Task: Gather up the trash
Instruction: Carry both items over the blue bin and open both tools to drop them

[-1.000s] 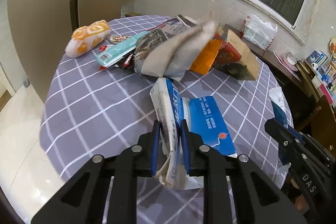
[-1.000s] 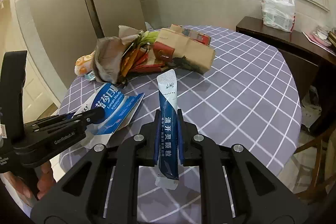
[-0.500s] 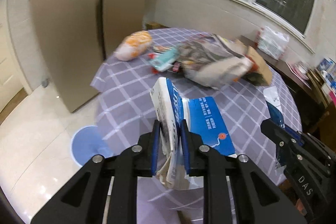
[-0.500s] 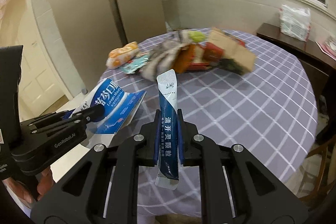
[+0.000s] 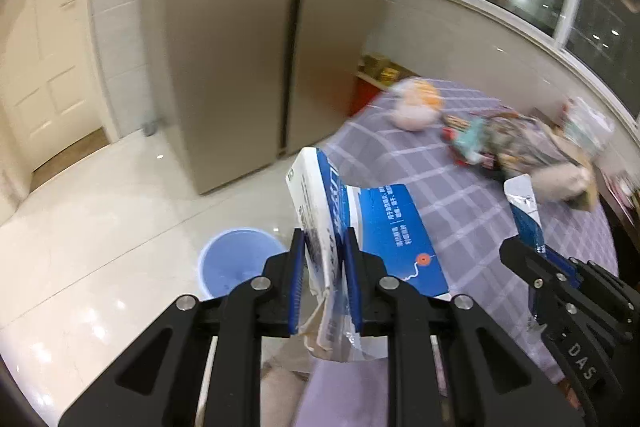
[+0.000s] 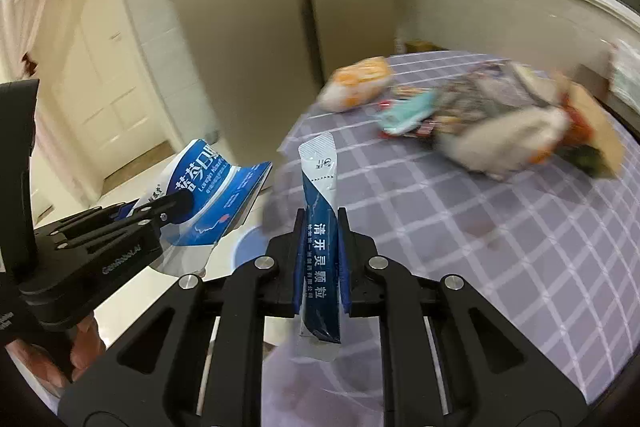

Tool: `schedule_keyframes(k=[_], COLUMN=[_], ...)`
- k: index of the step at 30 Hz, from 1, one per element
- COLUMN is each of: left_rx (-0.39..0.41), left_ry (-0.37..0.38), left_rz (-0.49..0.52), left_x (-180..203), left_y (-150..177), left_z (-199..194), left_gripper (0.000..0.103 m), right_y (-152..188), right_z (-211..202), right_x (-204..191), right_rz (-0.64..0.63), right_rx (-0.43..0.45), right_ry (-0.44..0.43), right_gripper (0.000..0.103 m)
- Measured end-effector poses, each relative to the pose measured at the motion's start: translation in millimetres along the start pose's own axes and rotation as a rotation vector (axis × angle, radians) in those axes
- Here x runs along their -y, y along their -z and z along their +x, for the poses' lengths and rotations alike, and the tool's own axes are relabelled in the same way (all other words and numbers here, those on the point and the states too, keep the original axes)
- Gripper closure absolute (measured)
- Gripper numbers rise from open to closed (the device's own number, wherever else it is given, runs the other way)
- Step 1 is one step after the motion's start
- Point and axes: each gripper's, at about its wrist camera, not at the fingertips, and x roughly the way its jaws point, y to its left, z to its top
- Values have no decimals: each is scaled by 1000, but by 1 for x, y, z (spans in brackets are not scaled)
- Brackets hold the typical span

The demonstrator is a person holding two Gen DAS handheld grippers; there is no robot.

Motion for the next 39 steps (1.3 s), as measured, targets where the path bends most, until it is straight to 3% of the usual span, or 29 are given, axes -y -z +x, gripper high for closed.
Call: schedule_keyframes(k=[9,18,20,21,22,23,25,39], left_rx=[-20,-50,-50,-55,-64,-67,-49,-155], left_ry=[-111,-186,-188,-178,-177,-182,-200,-296], left_rz=[-91,-72,-66,-51,-45,-42,-39,-113], left_x=[-65,-89,-90,-89,-89,-90,-93,-155], left_y=[-8,-22,-26,-31,-33,-35,-36,-1], left_z=[18,52,61,68,72,76,78,80], left_gripper=[85,84,80,72,46,31,30,30], right_y=[-14,-27,-29,-30,-30,-29,-26,-10], right_z=[47,104,116,119,121,120,117,166], right_x=[-61,-87,-87,-87,-86,-85,-84,-112], right_rz=[-101,-124,-116,-108,-96,-87,-81,-137], right_rx=[-74,-171,-189,-195,-202,-205,-209,-335], right_ry=[-85,-91,-82,-78,-77,-82,-89,-110], right_gripper=[89,89,89,89,89,89,89,89])
